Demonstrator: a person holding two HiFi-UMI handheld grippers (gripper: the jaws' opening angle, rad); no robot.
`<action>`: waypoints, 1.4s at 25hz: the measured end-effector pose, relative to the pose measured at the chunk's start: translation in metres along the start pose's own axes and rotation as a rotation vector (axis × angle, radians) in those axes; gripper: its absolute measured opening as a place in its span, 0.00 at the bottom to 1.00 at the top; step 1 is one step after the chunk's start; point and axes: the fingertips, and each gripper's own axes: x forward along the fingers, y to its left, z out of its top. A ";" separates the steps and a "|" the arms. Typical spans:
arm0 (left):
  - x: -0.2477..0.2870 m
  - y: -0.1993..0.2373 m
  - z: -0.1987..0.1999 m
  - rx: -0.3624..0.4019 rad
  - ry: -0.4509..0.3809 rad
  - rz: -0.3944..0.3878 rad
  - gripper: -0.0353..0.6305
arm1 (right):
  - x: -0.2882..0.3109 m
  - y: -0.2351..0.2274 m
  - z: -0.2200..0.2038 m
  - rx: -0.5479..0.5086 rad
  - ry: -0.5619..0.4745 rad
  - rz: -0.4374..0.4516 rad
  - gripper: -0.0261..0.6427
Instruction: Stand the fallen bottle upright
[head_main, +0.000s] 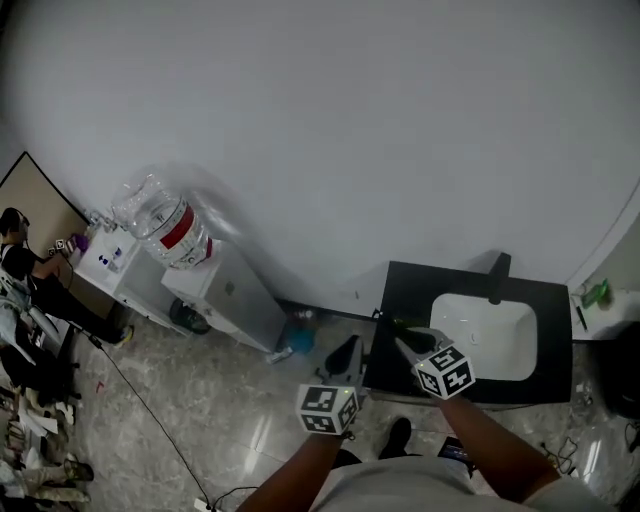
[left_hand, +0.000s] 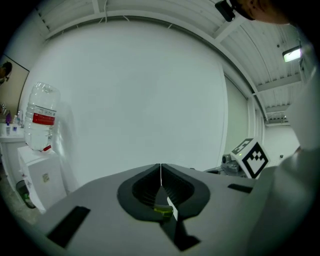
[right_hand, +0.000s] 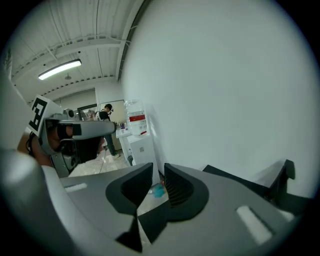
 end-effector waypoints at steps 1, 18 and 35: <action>0.010 0.008 -0.001 -0.005 0.007 0.009 0.07 | 0.016 -0.012 -0.003 -0.003 0.051 0.024 0.11; 0.125 0.096 -0.015 -0.016 0.135 -0.039 0.07 | 0.222 -0.106 -0.104 -0.215 0.872 0.254 0.19; 0.158 0.136 -0.028 -0.051 0.163 -0.025 0.07 | 0.266 -0.144 -0.173 -0.291 0.996 0.256 0.22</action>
